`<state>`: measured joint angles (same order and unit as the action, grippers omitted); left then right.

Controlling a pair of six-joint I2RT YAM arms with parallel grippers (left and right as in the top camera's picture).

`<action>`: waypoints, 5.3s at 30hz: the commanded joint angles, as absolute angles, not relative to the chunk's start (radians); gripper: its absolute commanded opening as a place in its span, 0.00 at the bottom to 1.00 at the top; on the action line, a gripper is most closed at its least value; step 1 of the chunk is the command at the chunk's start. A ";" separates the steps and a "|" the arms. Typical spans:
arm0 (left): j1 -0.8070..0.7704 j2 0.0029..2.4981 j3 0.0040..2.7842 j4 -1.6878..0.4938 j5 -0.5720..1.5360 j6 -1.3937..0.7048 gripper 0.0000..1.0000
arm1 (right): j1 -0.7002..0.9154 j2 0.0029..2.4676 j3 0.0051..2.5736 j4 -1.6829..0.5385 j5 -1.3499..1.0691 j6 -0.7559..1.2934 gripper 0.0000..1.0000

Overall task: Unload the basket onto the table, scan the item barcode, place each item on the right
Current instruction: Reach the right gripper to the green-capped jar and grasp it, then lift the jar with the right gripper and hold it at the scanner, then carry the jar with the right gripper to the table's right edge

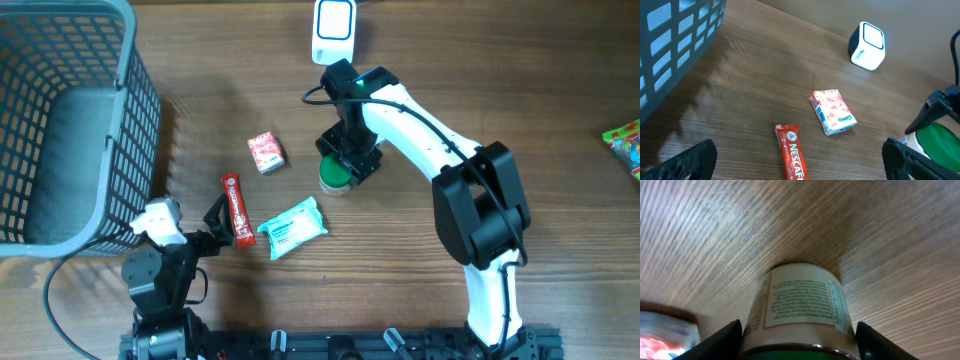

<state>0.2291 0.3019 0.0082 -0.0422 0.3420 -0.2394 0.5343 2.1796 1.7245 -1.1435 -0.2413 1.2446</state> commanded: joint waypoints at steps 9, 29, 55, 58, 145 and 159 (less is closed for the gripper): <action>0.226 0.301 0.006 -0.046 0.344 -0.244 1.00 | 0.520 2.148 1.839 -1.214 -0.061 0.087 0.59; 0.226 0.301 0.006 -0.046 0.344 -0.244 1.00 | 0.496 2.024 1.825 -1.363 -0.060 0.926 1.00; 0.226 0.302 0.006 -0.046 0.344 -0.244 1.00 | 0.444 2.183 1.628 -1.113 -0.061 0.942 0.90; 0.226 0.301 0.006 -0.046 0.344 -0.244 1.00 | 0.443 2.185 1.573 -1.057 -0.061 0.941 0.85; 0.226 0.302 0.006 -0.046 0.344 -0.244 1.00 | -0.086 2.220 1.889 -0.649 0.363 0.178 0.61; 0.226 0.301 0.006 -0.046 0.344 -0.244 1.00 | -0.530 2.353 1.871 -0.715 0.019 0.213 0.64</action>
<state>0.2291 0.3019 0.0082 -0.0422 0.3420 -0.2390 -0.5209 2.2932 1.8809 -0.7250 0.0803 0.1978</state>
